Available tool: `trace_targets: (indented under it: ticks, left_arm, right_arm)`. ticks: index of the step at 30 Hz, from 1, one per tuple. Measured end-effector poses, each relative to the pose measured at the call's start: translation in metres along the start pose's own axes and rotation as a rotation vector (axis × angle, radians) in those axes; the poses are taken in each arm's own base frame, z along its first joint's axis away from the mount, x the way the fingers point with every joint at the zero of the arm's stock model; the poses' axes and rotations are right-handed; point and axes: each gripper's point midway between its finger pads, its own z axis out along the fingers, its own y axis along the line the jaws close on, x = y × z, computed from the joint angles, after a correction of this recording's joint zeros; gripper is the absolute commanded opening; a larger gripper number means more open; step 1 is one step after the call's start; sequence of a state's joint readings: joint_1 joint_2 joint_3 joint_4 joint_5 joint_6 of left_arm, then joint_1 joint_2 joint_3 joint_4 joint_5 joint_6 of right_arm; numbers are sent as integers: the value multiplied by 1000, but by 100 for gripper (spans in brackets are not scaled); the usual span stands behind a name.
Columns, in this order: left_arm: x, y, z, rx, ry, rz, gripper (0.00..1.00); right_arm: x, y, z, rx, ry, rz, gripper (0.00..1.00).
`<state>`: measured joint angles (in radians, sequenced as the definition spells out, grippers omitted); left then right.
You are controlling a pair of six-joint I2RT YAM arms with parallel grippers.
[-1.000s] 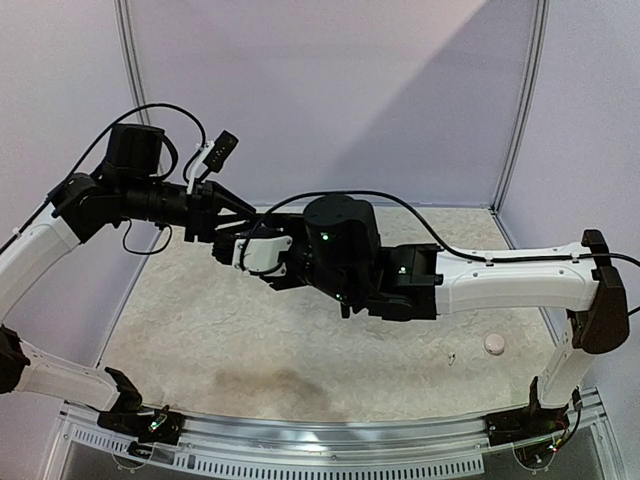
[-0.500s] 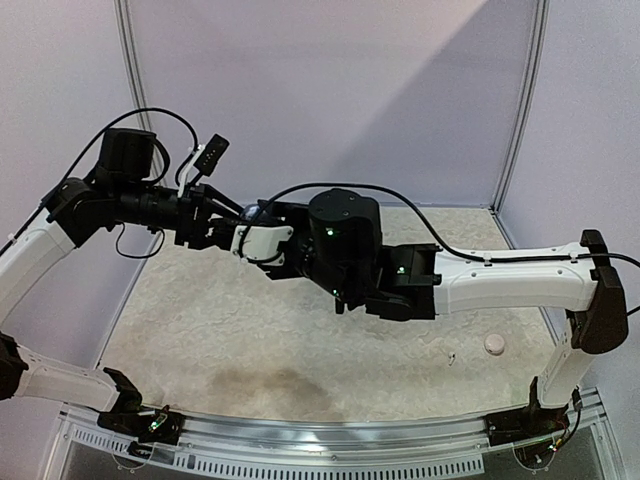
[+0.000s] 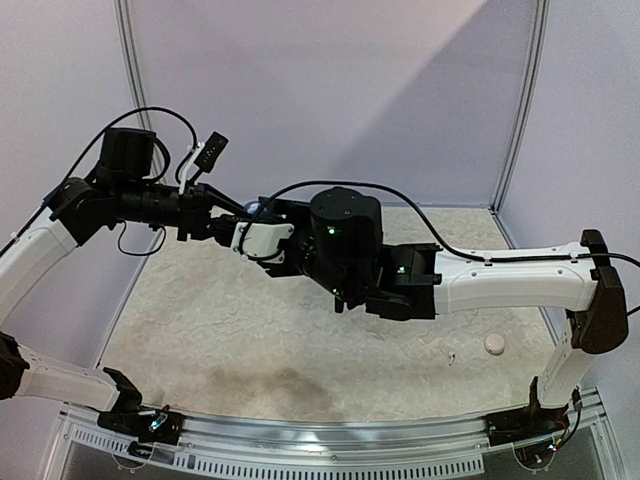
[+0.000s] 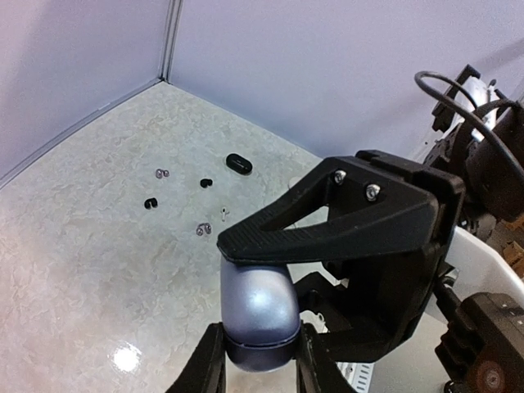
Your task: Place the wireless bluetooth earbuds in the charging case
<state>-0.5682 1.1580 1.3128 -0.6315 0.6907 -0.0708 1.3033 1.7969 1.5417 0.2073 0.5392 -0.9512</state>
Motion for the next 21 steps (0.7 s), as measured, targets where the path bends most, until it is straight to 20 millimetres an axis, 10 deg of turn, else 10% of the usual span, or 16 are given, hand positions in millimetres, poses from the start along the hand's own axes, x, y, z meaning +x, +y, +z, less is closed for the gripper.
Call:
trace_targets:
  ticks: [6,12,21]
  left_arm:
    - [-1,0,0,1,-3,3,0]
    - [-1,-1,2,14,-13,17,0]
    - [4,-12,-7,31,-30,180,0]
  right_arm:
    - [0,0,0,1,0,1,35]
    - [0,-4,0,16,-1,21,98]
    - [10,6,-10,-170,-10,198,99]
